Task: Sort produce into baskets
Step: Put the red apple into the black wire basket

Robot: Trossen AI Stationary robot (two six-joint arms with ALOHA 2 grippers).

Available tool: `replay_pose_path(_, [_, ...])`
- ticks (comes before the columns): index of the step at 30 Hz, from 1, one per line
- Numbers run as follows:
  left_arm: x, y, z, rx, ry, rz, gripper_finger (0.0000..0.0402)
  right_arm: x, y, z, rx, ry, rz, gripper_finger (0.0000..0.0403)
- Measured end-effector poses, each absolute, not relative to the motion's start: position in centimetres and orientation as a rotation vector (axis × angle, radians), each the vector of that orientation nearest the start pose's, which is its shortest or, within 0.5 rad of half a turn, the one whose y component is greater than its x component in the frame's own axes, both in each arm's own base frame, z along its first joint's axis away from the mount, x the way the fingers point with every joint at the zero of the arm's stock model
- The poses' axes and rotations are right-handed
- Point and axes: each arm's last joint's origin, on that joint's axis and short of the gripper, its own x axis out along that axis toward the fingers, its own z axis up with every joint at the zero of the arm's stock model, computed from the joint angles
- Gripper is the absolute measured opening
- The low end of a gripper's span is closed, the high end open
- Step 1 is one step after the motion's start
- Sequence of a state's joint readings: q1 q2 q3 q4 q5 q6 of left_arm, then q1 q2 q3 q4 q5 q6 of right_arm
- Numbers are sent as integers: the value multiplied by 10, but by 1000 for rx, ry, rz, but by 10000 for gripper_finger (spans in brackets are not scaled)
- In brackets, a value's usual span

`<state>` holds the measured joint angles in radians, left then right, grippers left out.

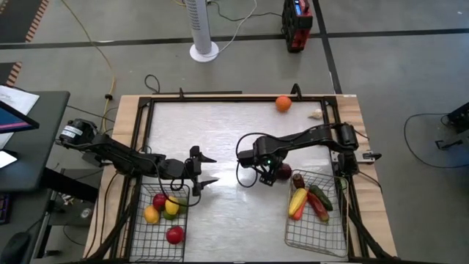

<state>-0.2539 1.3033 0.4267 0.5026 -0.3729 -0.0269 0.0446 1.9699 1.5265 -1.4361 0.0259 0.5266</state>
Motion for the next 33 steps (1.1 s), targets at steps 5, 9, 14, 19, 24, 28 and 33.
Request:
replay_pose_path(5, [236,-50,174,89,354,122,341,339,8,206,280,1829,-476,383])
replay_pose_path(9, [236,-50,174,89,354,122,341,338,7,206,243,1843,-428,383])
replay_pose_path(14, [236,-50,174,89,354,122,341,337,15,206,81,1881,-234,383])
replay_pose_path(19, [236,-50,173,89,356,122,341,337,29,206,-136,1884,-24,383])
replay_pose_path(24, [236,-50,173,91,361,122,341,335,41,207,-393,1883,239,383])
replay_pose_path(28, [236,-50,173,91,361,122,341,335,48,206,-488,1862,358,383])
replay_pose_path(33, [236,-50,173,91,361,122,341,335,49,200,-468,1845,324,383])
